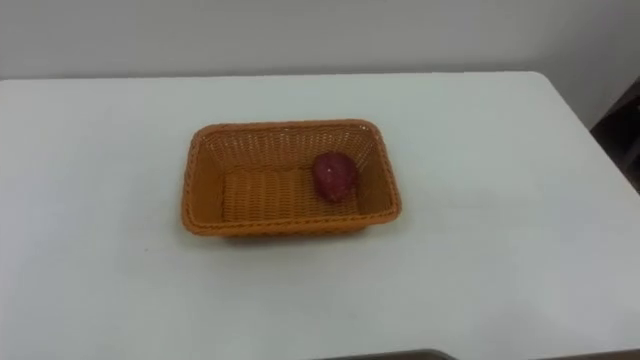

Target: Pick and place apple

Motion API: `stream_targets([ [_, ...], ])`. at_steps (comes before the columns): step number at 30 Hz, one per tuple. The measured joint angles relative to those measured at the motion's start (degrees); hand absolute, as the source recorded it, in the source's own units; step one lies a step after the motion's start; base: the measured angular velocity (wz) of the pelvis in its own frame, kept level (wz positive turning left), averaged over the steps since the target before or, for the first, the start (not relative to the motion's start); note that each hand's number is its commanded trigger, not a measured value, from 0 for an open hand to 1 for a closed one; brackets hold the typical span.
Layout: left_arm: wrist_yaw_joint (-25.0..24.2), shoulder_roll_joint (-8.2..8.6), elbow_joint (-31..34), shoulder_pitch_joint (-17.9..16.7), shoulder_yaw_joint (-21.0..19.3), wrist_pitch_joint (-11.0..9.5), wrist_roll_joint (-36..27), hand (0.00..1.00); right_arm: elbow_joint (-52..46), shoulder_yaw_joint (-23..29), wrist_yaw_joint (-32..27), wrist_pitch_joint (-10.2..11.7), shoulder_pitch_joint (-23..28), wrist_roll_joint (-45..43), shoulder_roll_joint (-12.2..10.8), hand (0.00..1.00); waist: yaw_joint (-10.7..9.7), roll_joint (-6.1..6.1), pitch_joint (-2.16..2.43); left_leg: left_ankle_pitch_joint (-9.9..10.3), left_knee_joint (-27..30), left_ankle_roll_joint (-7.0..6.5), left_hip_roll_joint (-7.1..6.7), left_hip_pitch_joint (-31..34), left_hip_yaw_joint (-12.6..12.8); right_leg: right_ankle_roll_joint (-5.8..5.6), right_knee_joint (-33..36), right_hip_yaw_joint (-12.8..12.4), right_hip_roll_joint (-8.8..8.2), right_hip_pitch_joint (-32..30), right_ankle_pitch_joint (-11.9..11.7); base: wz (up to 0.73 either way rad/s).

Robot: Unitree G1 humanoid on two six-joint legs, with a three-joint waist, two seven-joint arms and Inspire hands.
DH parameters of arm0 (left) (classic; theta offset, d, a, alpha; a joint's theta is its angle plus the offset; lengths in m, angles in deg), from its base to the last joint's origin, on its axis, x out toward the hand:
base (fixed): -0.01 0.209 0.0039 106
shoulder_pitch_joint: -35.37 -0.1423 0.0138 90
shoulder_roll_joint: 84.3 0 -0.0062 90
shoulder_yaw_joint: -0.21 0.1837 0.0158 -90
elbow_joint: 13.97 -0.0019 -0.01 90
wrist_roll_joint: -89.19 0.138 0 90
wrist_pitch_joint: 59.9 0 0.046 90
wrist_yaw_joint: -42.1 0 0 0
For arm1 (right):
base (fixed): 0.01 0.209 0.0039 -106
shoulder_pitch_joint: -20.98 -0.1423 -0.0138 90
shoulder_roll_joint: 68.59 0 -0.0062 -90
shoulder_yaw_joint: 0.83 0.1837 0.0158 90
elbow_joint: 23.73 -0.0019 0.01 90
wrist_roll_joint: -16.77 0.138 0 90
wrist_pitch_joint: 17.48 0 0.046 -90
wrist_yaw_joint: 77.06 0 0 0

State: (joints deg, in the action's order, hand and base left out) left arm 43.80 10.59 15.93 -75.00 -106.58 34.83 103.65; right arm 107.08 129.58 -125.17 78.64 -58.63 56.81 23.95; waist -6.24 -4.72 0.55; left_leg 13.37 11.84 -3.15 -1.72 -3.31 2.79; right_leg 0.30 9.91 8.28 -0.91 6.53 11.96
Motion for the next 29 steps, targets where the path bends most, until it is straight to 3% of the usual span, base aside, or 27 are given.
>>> stream_targets([
  [3, 0.0, 0.46, -0.3, 0.5, 0.0, 0.3, 0.2, 0.0, 7.3, -2.9, 1.7, -0.8, 1.2, -0.3, -1.5, 0.0, 0.6, 0.4, -0.23, 0.0, 0.0, -0.01, 0.1, -0.1, 0.1, 0.0, 0.1, -0.7, 0.01, -0.1, 0.0, -0.08],
  [10, -1.1, 1.05, -0.9, 1.6, 2.8, 1.4, 0.2, 0.0, 23.2, -18.0, 11.1, -5.3, 2.2, -7.7, -5.1, 0.0, 2.5, 0.95, -0.41, 0.0, -0.1, -0.06, 0.14, -0.3, 0.4, 0.01, 0.7, -1.7, 0.02, -0.7, 0.0, -0.05],
  [14, -1.4, 1.5, -2.1, 3.0, 4.3, 1.6, 0.2, 0.0, 28.4, -26.2, 18.9, -7.6, 2.0, -13.9, -5.6, 0.0, 5.2, 1.8, -0.51, 0.0, -0.2, -0.08, 0.21, -0.9, 1.2, 0.01, 0.8, -2.1, 0.07, -0.4, 0.0, -0.08],
  [19, -1.4, 2.48, -3.2, 3.1, 5.1, 3.5, 0.2, 0.0, 32.4, -32.1, 27.4, -10.0, 0.1, -22.8, -7.6, 0.0, 6.0, 2.58, -0.59, 0.1, -0.1, -0.07, 0.29, -0.9, 0.8, 0.01, 0.7, -1.4, 0.08, -0.1, 0.0, 0.05],
  [23, -1.4, 3.74, -3.6, 3.2, 7.2, 4.5, 0.2, 0.0, 33.0, -35.0, 31.9, -11.7, -0.1, -27.5, -8.8, 0.0, 6.7, 4.11, -0.81, 0.1, -0.2, -0.12, 0.12, -1.5, 0.4, -0.03, 0.7, -0.8, -0.13, 0.1, 0.0, 0.05],
  [29, -1.6, 3.85, -3.6, 3.6, 12.2, 5.2, -0.8, 0.0, 33.0, -41.3, 35.9, -12.6, -0.4, -34.5, -9.2, 0.0, 6.8, 4.4, -0.84, 0.1, -0.1, -0.12, 0.14, -1.6, 0.4, 0.0, 0.7, -0.8, -0.09, 0.3, 0.1, 0.0],
])
